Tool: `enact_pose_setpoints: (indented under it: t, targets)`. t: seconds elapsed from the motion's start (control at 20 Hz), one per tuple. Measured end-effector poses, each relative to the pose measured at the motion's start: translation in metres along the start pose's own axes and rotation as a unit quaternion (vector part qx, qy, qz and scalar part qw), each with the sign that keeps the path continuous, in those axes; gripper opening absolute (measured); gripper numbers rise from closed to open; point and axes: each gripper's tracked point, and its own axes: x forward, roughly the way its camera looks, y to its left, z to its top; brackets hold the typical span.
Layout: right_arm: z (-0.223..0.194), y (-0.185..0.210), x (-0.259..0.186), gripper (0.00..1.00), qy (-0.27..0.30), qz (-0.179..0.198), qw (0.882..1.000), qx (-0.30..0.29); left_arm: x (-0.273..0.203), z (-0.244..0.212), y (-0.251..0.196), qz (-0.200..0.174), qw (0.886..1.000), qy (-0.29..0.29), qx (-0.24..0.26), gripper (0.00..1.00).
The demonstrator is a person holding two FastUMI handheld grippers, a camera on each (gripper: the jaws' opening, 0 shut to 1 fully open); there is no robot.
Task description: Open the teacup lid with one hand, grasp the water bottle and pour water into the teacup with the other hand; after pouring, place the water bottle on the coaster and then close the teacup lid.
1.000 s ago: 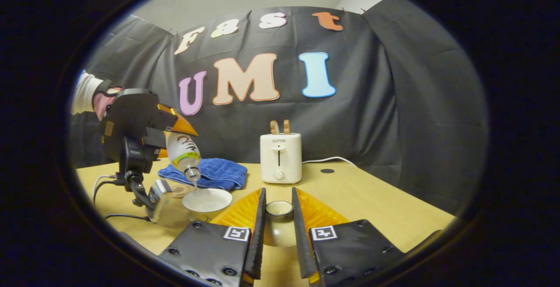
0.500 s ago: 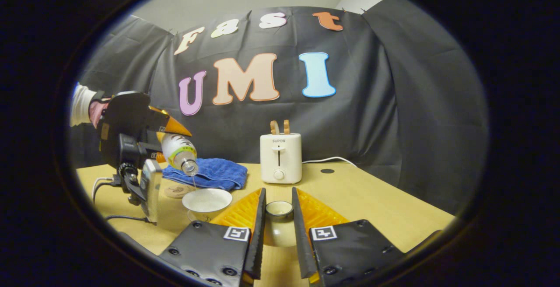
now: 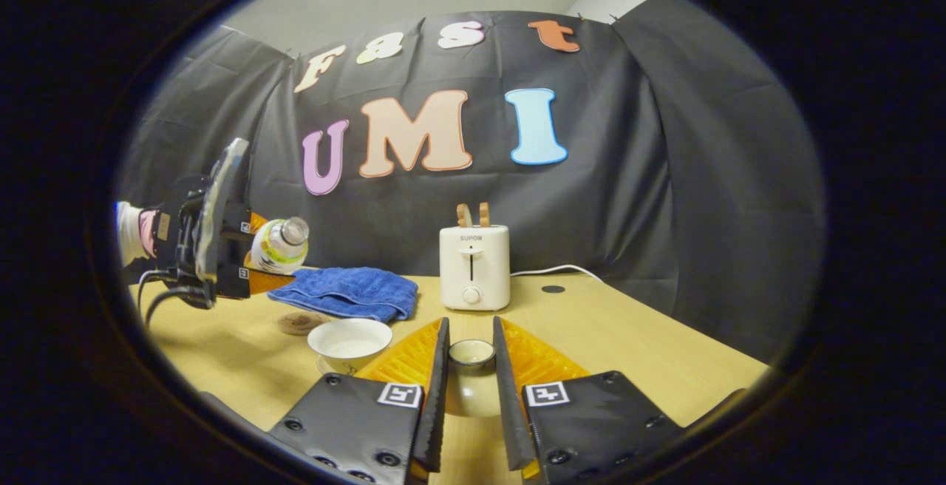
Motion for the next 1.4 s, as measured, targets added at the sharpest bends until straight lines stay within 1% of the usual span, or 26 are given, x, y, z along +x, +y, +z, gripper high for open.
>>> enact_pose_setpoints:
  t: [0.05, 0.1, 0.15, 0.2, 0.3, 0.4, 0.5, 0.7, 0.8, 0.95, 1.1, 1.25, 1.35, 1.4]
  targets:
    - [0.001, 0.000, 0.000, 0.36, 0.000, 0.000, 1.000, 0.000, 0.000, -0.003, -0.002, -0.001, 0.999, -0.003, -0.045, 0.54]
    - [0.000, 0.000, -0.001, 0.36, 0.000, 0.000, 1.000, 0.000, 0.000, -0.005, -0.005, 0.000, 0.996, -0.009, -0.093, 0.51]
    - [0.001, 0.000, 0.000, 0.36, 0.000, 0.000, 1.000, 0.000, 0.001, -0.007, -0.005, 0.004, 0.990, -0.013, -0.143, 0.51]
    - [0.000, 0.001, -0.001, 0.36, 0.000, 0.000, 1.000, 0.000, -0.001, -0.006, -0.003, 0.009, 0.981, -0.021, -0.191, 0.54]
    - [0.001, 0.001, -0.001, 0.36, 0.000, 0.001, 1.000, 0.000, -0.001, -0.006, -0.004, 0.010, 0.961, -0.034, -0.274, 0.54]
    - [0.001, 0.002, -0.001, 0.36, -0.001, 0.003, 1.000, 0.000, 0.004, -0.005, -0.003, 0.010, 0.940, -0.051, -0.336, 0.54]
    - [0.001, 0.001, -0.002, 0.36, -0.001, 0.003, 1.000, 0.000, 0.009, -0.008, -0.005, 0.010, 0.923, -0.055, -0.382, 0.54]
    - [0.001, 0.001, -0.002, 0.36, 0.000, 0.003, 1.000, 0.000, 0.014, -0.010, 0.000, 0.014, 0.891, -0.067, -0.448, 0.54]
    - [0.001, 0.001, -0.001, 0.36, 0.000, 0.003, 1.000, 0.000, 0.020, -0.007, -0.003, 0.013, 0.878, -0.074, -0.473, 0.53]
    - [0.001, 0.002, 0.000, 0.36, 0.000, 0.003, 1.000, 0.000, 0.027, -0.005, -0.006, 0.016, 0.863, -0.079, -0.498, 0.53]
    - [0.001, 0.001, -0.001, 0.36, 0.000, 0.003, 1.000, 0.000, 0.030, -0.007, -0.009, 0.020, 0.854, -0.078, -0.514, 0.54]
    - [0.001, 0.001, -0.001, 0.36, 0.000, 0.003, 1.000, 0.000, 0.034, -0.009, -0.014, 0.013, 0.852, -0.074, -0.518, 0.55]
    - [0.001, 0.001, -0.001, 0.36, -0.001, 0.003, 1.000, 0.000, 0.035, -0.010, -0.014, 0.014, 0.850, -0.073, -0.521, 0.55]
    - [0.001, 0.001, -0.001, 0.36, -0.001, 0.003, 1.000, 0.000, 0.035, -0.010, -0.014, 0.015, 0.849, -0.075, -0.523, 0.56]
